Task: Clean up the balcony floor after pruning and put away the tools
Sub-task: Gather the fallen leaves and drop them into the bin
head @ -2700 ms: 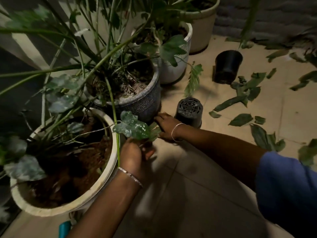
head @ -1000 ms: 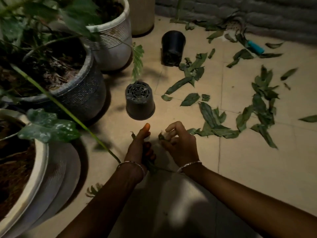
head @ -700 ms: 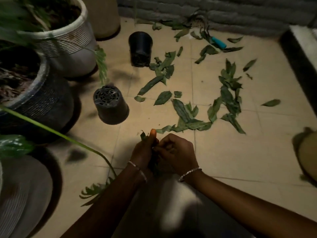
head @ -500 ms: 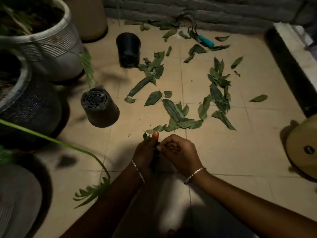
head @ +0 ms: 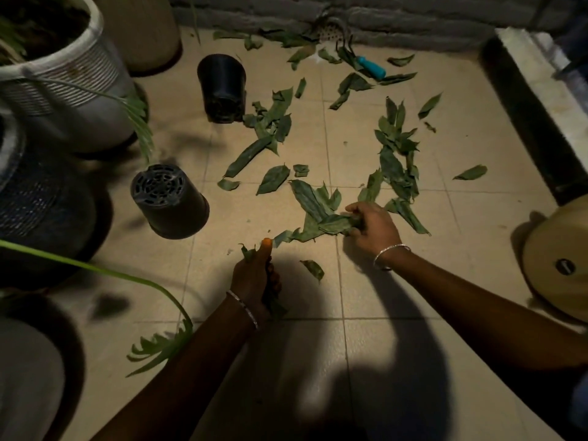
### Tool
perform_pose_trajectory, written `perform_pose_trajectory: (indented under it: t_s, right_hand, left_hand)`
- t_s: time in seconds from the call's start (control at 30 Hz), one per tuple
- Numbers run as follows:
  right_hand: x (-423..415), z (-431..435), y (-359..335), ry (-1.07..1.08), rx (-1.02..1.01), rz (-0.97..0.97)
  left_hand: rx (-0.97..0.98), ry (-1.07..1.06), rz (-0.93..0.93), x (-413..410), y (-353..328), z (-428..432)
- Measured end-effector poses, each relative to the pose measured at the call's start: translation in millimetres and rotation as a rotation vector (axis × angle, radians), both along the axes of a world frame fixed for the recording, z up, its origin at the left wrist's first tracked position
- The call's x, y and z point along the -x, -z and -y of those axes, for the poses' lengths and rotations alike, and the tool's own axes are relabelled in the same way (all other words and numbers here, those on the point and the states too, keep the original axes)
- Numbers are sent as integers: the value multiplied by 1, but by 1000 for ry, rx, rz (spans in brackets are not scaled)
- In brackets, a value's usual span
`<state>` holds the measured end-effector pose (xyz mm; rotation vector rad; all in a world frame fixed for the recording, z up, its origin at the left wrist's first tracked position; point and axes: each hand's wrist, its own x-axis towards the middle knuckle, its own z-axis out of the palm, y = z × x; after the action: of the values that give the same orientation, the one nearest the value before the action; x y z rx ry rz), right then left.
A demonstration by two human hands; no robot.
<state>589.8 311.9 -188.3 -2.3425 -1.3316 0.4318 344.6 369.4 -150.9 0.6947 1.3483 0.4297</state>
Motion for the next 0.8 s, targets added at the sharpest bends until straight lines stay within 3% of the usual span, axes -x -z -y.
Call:
perform_pose_trajectory:
  t_s: [0.13, 0.37, 0.47, 0.67, 0.8]
  right_hand:
    - [-3, -4, 10, -253, 239, 118]
    - [12, 11, 18, -257, 162, 234]
    - [17, 27, 13, -218, 96, 133]
    - [23, 44, 8, 67, -22, -107]
    - [39, 44, 1, 164, -6, -440]
  left_hand:
    - [6, 24, -69, 6, 5, 2]
    - [110, 6, -24, 8, 8, 14]
    - [132, 1, -28, 7, 10, 18]
    - [185, -22, 1, 1, 8, 23]
    - [192, -50, 7, 3, 8, 24]
